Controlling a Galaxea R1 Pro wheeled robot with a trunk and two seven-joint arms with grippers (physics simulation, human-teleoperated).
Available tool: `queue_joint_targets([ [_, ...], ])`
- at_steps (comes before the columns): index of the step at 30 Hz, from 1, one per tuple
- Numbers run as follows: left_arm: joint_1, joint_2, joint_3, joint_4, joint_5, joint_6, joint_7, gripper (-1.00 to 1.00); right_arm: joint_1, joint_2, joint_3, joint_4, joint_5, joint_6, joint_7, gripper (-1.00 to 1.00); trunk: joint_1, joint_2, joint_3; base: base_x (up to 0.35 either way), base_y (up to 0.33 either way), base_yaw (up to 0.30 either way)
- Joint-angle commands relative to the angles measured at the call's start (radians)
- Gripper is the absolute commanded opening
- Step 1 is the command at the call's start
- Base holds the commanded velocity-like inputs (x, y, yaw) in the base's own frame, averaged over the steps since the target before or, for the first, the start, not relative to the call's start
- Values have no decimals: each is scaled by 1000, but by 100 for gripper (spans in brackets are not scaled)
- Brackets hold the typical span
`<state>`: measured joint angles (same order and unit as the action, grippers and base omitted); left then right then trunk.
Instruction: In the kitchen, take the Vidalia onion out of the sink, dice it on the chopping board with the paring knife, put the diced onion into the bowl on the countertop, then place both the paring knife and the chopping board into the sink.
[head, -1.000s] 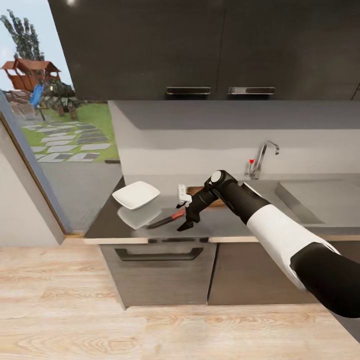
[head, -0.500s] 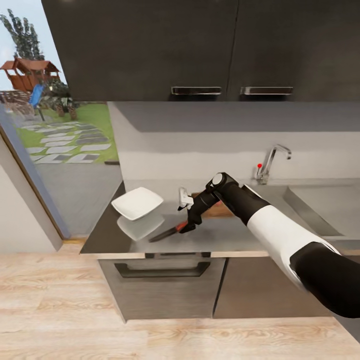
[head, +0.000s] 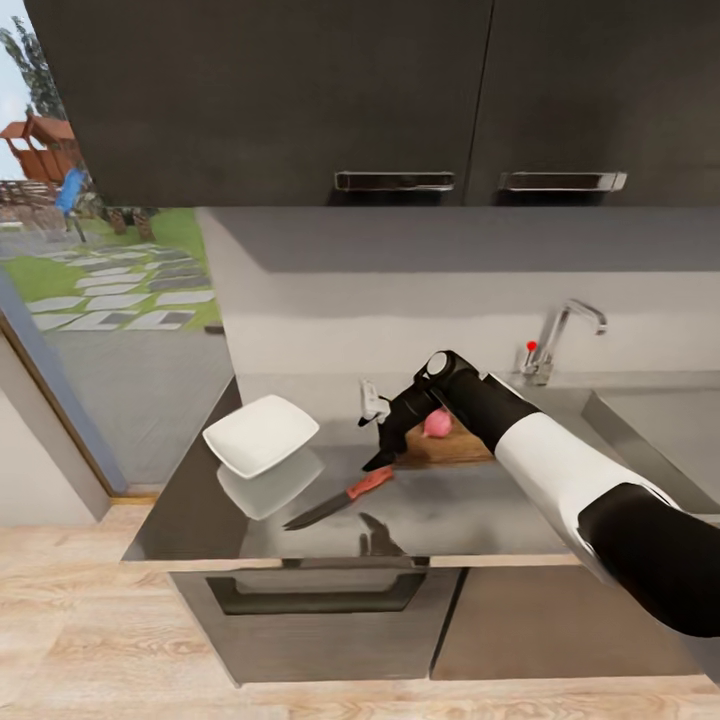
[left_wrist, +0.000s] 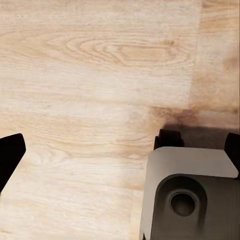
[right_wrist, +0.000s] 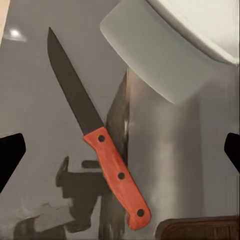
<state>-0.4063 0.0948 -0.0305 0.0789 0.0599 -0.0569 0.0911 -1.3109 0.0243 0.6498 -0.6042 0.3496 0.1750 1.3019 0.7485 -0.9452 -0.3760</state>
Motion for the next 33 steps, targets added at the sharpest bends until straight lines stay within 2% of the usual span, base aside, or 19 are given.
queue_joint_targets([
  [1,-2,0,-3,4,6,-6,1,100,-1,0,0,7,2,7,4,100,1,-1,-1,227,-10,0],
  [4,-2,-1,-4,4,6,-6,1,100,0,0,1,34,2,-1,4,100,1,-1,-1,117,-4,0],
  [11,-2,-1,-4,4,6,-5,1,100,3,0,10,95,2,-74,6,100,1,-1,-1,19,-1,0],
  [16,-2,-1,-4,4,6,-5,1,100,5,0,85,132,2,-91,4,100,1,-1,-1,2,0,0],
  [20,-2,-1,-4,4,6,-5,1,100,5,0,111,162,0,-112,6,100,1,-1,-1,0,0,0],
  [33,-2,-1,-4,4,6,-4,1,100,7,1,113,188,0,-118,9,100,1,-1,-5,0,0,0],
])
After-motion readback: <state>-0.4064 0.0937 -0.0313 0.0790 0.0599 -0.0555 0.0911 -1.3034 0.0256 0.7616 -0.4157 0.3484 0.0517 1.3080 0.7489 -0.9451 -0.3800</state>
